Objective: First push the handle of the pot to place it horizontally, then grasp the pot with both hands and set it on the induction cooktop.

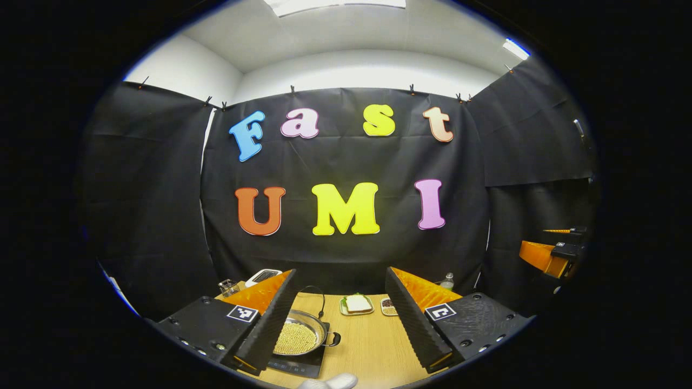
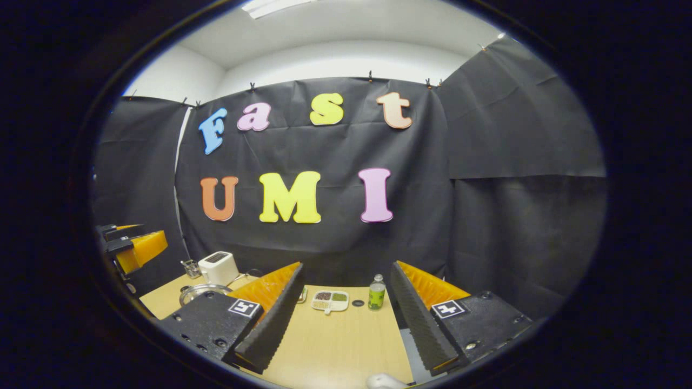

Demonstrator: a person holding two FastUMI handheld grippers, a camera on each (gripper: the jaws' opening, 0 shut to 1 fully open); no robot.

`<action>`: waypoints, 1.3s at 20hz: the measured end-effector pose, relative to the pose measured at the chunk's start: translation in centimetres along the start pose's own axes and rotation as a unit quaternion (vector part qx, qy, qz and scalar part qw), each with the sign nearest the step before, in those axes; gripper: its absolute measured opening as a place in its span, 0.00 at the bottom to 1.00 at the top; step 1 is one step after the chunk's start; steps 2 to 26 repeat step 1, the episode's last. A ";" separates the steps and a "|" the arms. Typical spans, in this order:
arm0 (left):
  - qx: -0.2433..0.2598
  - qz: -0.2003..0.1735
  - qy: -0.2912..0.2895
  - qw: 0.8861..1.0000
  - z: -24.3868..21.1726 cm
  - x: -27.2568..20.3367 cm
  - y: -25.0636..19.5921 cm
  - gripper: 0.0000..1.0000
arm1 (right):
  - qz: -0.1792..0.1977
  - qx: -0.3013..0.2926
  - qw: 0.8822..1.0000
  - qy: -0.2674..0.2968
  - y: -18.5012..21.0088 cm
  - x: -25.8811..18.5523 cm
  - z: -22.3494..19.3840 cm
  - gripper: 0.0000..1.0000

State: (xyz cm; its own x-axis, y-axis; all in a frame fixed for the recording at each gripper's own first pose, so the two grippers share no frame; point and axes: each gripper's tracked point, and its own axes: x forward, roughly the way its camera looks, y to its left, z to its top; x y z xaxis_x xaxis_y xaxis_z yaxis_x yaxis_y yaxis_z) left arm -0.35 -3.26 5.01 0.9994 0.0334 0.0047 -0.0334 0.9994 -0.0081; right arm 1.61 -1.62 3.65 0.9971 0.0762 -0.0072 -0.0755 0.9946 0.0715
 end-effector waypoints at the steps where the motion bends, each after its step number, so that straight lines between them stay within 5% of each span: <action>1: 0.000 0.001 0.001 1.000 -0.1 0.0 0.0 0.96 | 0.000 0.000 1.000 -0.001 0.1 0.0 0.1 1.00; 26: 0.000 0.001 0.001 1.000 -0.1 0.0 0.0 0.96 | 0.000 0.000 1.000 -0.001 0.1 0.0 0.1 1.00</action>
